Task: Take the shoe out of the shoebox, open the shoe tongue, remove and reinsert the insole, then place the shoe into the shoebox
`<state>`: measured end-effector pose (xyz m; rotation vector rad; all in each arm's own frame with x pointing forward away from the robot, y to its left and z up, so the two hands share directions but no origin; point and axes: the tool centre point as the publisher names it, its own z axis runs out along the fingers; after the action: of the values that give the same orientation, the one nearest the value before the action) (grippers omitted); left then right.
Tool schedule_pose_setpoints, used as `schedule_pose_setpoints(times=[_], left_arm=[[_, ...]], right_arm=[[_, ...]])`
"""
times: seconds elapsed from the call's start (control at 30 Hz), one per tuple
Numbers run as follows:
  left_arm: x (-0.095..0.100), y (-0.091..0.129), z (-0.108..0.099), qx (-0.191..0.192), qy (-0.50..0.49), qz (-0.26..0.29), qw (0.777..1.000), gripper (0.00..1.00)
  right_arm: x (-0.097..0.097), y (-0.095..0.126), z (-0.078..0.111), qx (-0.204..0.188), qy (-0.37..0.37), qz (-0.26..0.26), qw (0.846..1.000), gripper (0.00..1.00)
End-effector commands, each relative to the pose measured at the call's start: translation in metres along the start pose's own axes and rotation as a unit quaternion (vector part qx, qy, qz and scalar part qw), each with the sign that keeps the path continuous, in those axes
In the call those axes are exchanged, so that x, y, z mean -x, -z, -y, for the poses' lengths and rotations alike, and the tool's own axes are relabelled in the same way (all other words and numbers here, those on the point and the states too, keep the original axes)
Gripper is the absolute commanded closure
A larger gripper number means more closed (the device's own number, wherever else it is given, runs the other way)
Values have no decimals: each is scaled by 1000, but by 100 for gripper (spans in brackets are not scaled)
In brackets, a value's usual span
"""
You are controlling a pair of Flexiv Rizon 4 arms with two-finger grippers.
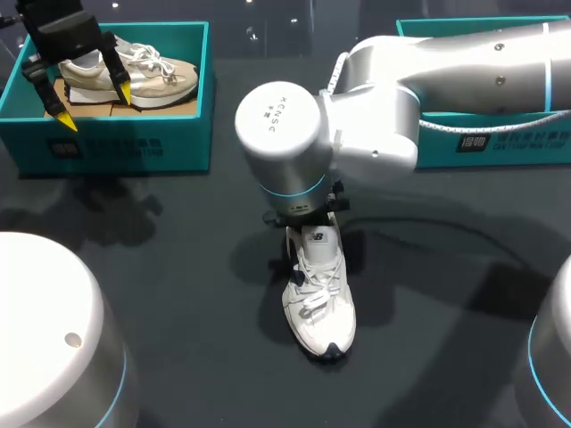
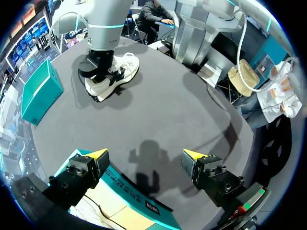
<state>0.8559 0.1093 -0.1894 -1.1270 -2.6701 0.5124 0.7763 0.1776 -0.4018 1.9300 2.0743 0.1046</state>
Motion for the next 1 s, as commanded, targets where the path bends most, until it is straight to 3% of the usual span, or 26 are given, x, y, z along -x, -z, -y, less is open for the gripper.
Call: schedule_pose_setpoints(times=[0.03, 0.23, 0.4, 0.77, 1.0], left_arm=[[-1, 0, 0, 1, 0, 0, 1000, 0], [-1, 0, 0, 1, 0, 0, 1000, 0], [-1, 0, 0, 1, 0, 0, 1000, 0], [-1, 0, 0, 1, 0, 0, 1000, 0], [-1, 0, 0, 1, 0, 0, 1000, 0]], right_arm=[[0, 14, 11, 14, -2, 19, 1000, 100], [15, 35, 12, 33, -10, 55, 998, 100], [24, 31, 10, 34, -21, 62, 997, 100], [13, -10, 13, -9, -9, 37, 999, 100], [5, -2, 28, -22, 3, 22, 1000, 100]])
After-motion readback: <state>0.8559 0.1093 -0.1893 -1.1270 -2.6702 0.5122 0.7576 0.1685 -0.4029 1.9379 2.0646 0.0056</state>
